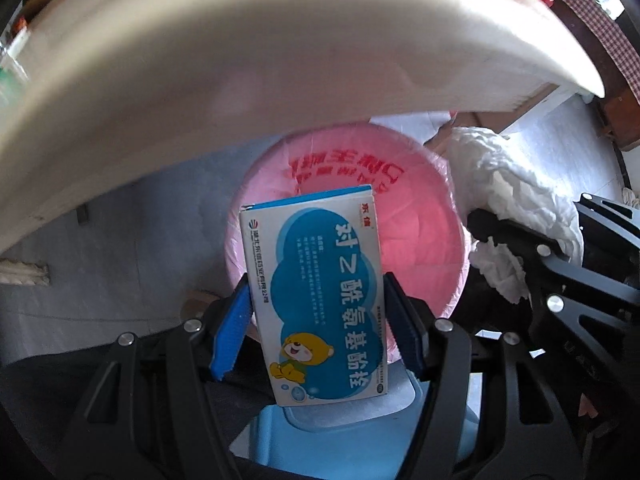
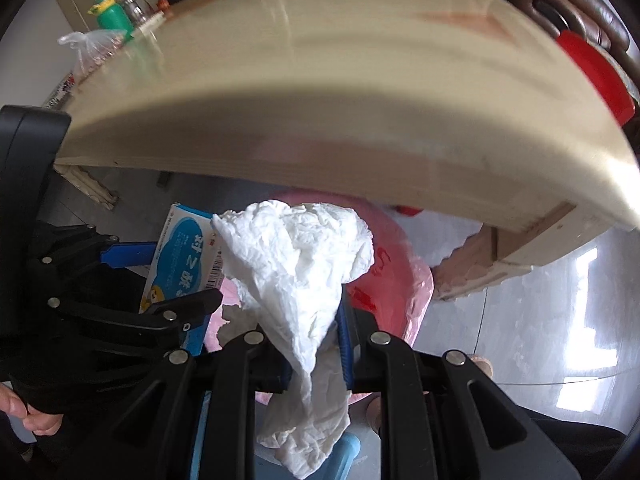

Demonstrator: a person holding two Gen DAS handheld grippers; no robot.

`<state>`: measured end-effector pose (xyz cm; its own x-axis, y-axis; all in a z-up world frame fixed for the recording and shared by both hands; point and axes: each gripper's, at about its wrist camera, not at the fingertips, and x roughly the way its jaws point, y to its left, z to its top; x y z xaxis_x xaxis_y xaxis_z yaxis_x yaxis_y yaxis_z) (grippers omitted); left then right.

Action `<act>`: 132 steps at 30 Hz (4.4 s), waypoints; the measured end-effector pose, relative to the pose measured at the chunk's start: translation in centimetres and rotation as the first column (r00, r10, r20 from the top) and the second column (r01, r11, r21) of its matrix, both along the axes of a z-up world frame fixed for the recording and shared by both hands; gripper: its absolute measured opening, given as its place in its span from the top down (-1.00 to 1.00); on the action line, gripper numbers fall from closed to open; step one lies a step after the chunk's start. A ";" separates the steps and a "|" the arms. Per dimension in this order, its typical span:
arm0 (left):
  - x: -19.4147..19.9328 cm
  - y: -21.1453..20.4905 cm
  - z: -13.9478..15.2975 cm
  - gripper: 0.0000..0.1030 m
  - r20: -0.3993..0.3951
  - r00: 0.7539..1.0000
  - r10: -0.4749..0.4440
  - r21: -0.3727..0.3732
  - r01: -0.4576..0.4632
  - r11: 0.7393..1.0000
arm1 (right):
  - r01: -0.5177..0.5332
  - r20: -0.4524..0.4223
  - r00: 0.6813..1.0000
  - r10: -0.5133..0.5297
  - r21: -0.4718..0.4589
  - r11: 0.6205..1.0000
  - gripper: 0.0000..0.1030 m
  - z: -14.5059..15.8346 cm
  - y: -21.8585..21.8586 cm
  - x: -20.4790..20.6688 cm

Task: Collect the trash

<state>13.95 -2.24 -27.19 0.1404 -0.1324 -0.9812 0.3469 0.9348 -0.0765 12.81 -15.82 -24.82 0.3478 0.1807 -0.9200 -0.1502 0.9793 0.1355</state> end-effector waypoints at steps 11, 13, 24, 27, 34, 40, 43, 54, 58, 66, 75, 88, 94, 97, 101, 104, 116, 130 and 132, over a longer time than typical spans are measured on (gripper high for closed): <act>2.2 0.4 -5.4 -0.22 -0.133 0.988 0.074 -0.010 -0.076 0.997 | -0.029 -0.125 0.992 0.025 -0.026 0.999 0.64 -6.5 0.2 1.7; 2.2 0.1 -6.4 -0.22 -0.152 0.985 0.083 -0.008 -0.085 0.996 | -0.033 -0.142 0.989 0.028 -0.035 0.999 0.64 -7.5 0.3 1.9; 2.9 -0.8 -10.2 -0.22 -0.219 0.970 0.107 0.023 -0.105 0.994 | -0.037 -0.235 0.972 0.025 -0.047 0.998 0.64 -11.9 0.1 2.8; 3.1 -1.1 -10.8 -0.22 -0.220 0.970 0.100 0.031 -0.096 0.995 | -0.046 -0.249 0.968 0.035 -0.039 0.998 0.64 -12.6 0.3 3.1; 3.1 -1.2 -10.7 -0.22 -0.219 0.970 0.109 0.052 -0.100 0.994 | -0.052 -0.265 0.963 0.048 -0.007 0.999 0.63 -13.2 0.6 3.7; 3.5 -0.9 -11.0 -0.22 -0.218 0.967 0.129 0.068 -0.117 0.991 | -0.064 -0.230 0.971 0.060 -0.007 0.998 0.44 -12.6 0.3 3.7; 4.0 -0.7 -10.8 -0.25 -0.220 0.964 0.147 0.091 -0.130 0.987 | -0.047 -0.237 0.971 0.036 -0.039 0.998 0.03 -12.9 -0.2 3.8; 4.0 -1.8 -9.7 -0.50 -0.179 0.975 0.132 0.134 -0.109 0.985 | -0.062 -0.193 0.980 0.048 -0.068 0.996 -0.54 -11.8 -0.1 3.6; 4.2 -1.1 -9.7 -0.50 -0.169 0.976 0.139 0.135 -0.117 0.984 | -0.041 -0.188 0.982 0.025 -0.083 0.996 -0.54 -11.4 -0.6 3.3; 3.3 -0.6 -8.0 -0.50 -0.141 0.978 0.151 0.148 -0.130 0.980 | 0.010 -0.175 0.984 -0.029 -0.105 0.994 -0.53 -9.8 -1.2 2.2; 0.6 -0.7 -0.8 -0.50 0.041 0.991 0.129 0.132 -0.133 0.982 | 0.097 0.034 0.995 -0.092 -0.150 0.984 -0.53 -2.1 -1.6 -0.3; -3.4 -1.0 14.5 -0.69 0.373 0.910 0.181 -0.023 -0.185 0.982 | 0.316 0.491 0.849 -0.196 -0.175 0.932 -0.80 14.6 -2.3 -6.4; -6.1 -0.9 21.4 -0.82 0.518 0.824 0.231 -0.116 -0.200 0.973 | 0.384 0.594 0.759 -0.264 -0.082 0.920 -0.86 21.0 -3.6 -8.8; -7.4 -0.7 23.9 -0.88 0.558 0.790 0.254 -0.162 -0.197 0.967 | 0.391 0.620 0.732 -0.281 -0.045 0.919 -0.86 23.3 -3.8 -10.0; -8.9 -0.7 26.2 -0.88 0.590 0.764 0.262 -0.178 -0.194 0.965 | 0.411 0.656 0.691 -0.305 -0.010 0.911 -0.86 25.7 -3.5 -11.9; -9.6 -0.9 27.0 -0.88 0.610 0.749 0.260 -0.172 -0.195 0.966 | 0.430 0.673 0.665 -0.322 0.008 0.903 -0.86 26.5 -3.5 -13.4; -10.9 -0.8 28.3 -0.88 0.639 0.717 0.277 -0.174 -0.216 0.961 | 0.420 0.666 0.665 -0.337 0.039 0.907 -0.86 27.3 -3.5 -14.3; -10.8 -0.7 28.3 -0.88 0.638 0.719 0.276 -0.169 -0.218 0.961 | 0.419 0.669 0.666 -0.330 0.030 0.907 -0.86 27.4 -3.3 -14.6; -10.7 -0.7 28.3 -0.88 0.635 0.723 0.273 -0.166 -0.217 0.962 | 0.422 0.669 0.666 -0.330 0.027 0.906 -0.86 27.5 -3.3 -14.3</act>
